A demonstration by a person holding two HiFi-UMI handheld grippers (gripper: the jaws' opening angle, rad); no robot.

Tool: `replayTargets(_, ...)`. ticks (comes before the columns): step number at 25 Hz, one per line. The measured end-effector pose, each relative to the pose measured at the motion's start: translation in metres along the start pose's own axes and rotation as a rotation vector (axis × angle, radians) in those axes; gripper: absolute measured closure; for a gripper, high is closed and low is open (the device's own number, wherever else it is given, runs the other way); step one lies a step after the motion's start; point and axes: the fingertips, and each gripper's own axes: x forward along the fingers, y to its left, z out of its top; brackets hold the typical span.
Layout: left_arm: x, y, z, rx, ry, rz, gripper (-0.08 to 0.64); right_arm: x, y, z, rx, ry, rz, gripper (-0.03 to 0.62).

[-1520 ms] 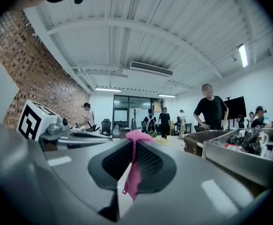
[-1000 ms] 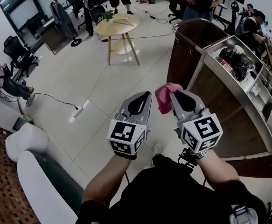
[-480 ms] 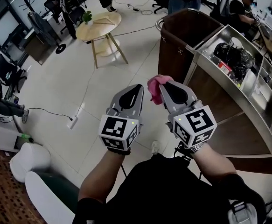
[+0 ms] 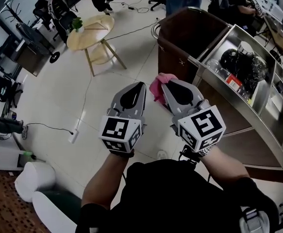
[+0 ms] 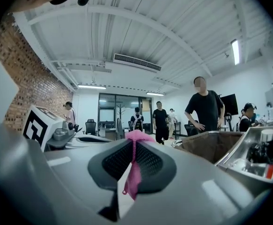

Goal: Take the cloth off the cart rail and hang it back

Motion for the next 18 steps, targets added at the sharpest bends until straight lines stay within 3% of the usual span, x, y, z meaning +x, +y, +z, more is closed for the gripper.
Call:
replayTargets(3,0.024,0.017,0.017,-0.009,0.004,-0.015,0.557,0.023,-0.019,0.017,0.002,0.010,-0.017,0.574)
replayTargets(18,0.057,0.104,0.014,-0.020,-0.025,-0.162,0.557,0.113,-0.027,0.016,-0.029,0.014,-0.163,0.574)
